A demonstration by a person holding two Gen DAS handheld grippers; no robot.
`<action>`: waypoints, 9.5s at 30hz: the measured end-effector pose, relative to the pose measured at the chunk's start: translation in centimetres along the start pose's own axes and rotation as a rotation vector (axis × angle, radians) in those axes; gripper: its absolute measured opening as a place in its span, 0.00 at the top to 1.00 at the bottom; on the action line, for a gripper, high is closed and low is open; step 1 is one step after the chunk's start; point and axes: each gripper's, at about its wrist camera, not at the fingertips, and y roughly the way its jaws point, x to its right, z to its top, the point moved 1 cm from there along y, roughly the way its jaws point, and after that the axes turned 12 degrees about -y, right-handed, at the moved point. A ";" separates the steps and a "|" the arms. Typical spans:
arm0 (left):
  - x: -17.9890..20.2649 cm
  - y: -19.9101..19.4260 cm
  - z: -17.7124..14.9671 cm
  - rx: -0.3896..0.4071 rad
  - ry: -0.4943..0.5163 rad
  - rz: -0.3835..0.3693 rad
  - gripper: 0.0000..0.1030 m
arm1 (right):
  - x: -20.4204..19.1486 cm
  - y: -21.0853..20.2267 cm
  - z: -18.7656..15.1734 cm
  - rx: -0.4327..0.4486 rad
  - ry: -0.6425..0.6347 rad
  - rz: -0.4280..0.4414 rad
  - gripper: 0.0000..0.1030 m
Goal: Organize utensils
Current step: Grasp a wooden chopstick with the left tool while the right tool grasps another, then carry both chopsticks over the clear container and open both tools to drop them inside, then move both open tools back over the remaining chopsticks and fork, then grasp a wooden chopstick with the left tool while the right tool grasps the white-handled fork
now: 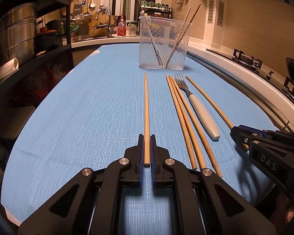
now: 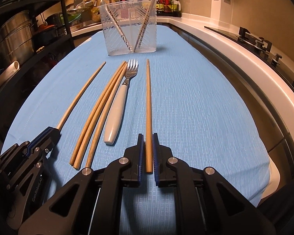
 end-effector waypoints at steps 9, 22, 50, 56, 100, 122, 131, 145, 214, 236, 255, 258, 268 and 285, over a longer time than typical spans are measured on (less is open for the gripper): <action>-0.4 0.2 0.2 0.011 -0.018 0.029 0.94 | -0.3 -0.1 0.1 0.008 -0.020 -0.019 0.90; -0.5 0.3 0.3 0.015 -0.020 0.021 0.94 | -0.4 -0.2 0.0 0.008 -0.017 -0.017 0.94; 0.2 -8.4 6.7 0.243 -0.021 -0.071 0.94 | 1.5 -12.0 5.0 0.294 -0.104 -0.121 0.94; 0.5 -10.4 9.1 0.297 -0.010 -0.090 0.94 | 2.3 -15.1 7.4 0.370 -0.099 -0.113 0.94; 6.8 -5.8 36.2 0.221 0.001 -0.210 0.94 | 6.8 -14.0 33.9 0.497 -0.078 0.015 0.94; 7.4 6.4 36.1 0.035 0.065 -0.091 0.94 | 7.1 -0.7 35.7 0.345 -0.120 0.054 0.94; 6.2 7.8 35.6 -0.029 -0.017 -0.183 0.75 | 6.9 -0.1 35.1 0.282 -0.135 0.078 0.67; 1.8 1.1 27.5 0.070 -0.078 -0.208 0.79 | 7.8 -6.6 24.4 0.312 -0.043 0.091 0.67; -0.9 1.4 2.2 -0.045 -0.022 0.055 0.94 | 1.0 1.5 2.1 -0.030 0.036 0.076 0.73; -1.0 1.8 2.2 -0.022 -0.024 0.061 0.94 | -0.3 1.4 1.9 0.002 0.004 0.048 0.83; -1.0 1.8 2.0 -0.012 -0.007 0.064 0.94 | -0.5 1.5 1.9 0.002 -0.008 0.039 0.83; -1.0 1.8 2.0 -0.013 -0.007 0.063 0.94 | -0.5 1.5 1.9 0.002 -0.008 0.039 0.83; -0.9 1.8 2.1 -0.017 -0.007 0.055 0.95 | -0.5 1.5 1.8 0.004 0.002 0.046 0.83; -0.5 -0.9 3.3 0.071 0.013 0.028 0.95 | -0.4 -1.3 2.4 0.092 -0.046 -0.006 0.83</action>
